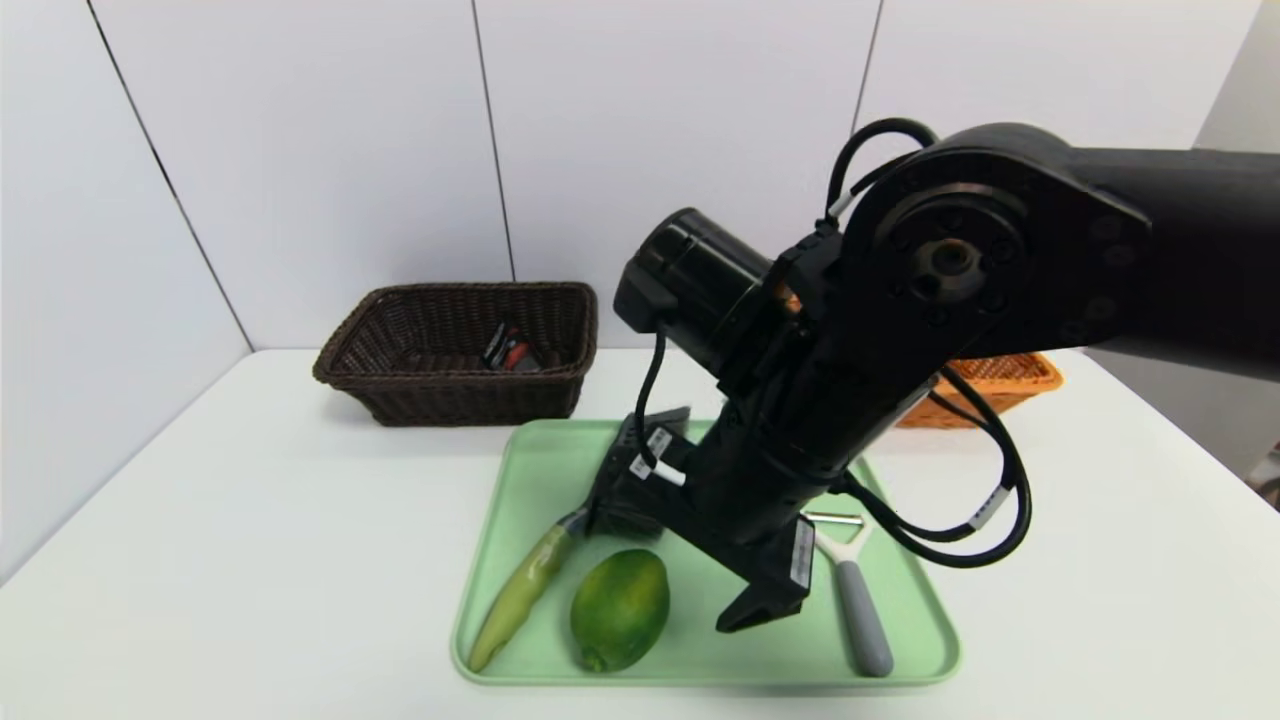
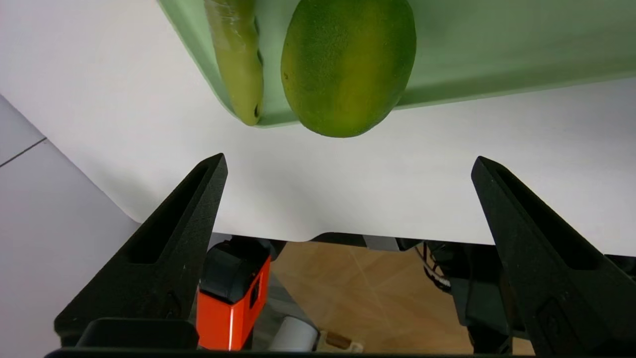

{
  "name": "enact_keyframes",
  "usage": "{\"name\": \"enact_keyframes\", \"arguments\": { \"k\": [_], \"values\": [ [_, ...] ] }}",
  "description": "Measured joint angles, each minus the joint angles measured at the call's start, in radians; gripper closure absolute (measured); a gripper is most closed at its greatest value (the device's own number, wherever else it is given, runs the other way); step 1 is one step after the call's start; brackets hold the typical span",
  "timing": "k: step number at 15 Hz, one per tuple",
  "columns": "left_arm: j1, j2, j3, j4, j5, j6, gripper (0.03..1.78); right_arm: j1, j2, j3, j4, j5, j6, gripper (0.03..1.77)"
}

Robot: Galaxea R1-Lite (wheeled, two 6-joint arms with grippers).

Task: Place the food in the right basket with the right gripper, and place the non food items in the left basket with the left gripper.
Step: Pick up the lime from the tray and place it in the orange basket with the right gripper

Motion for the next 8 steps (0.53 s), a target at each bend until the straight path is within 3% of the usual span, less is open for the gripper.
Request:
{"name": "enact_keyframes", "arguments": {
  "k": [8],
  "values": [
    [0.0,-0.009,-0.003,-0.003,0.003,0.004,0.12,-0.003,0.107,0.0,-0.04,0.019,0.016,0.11]
  ]
}}
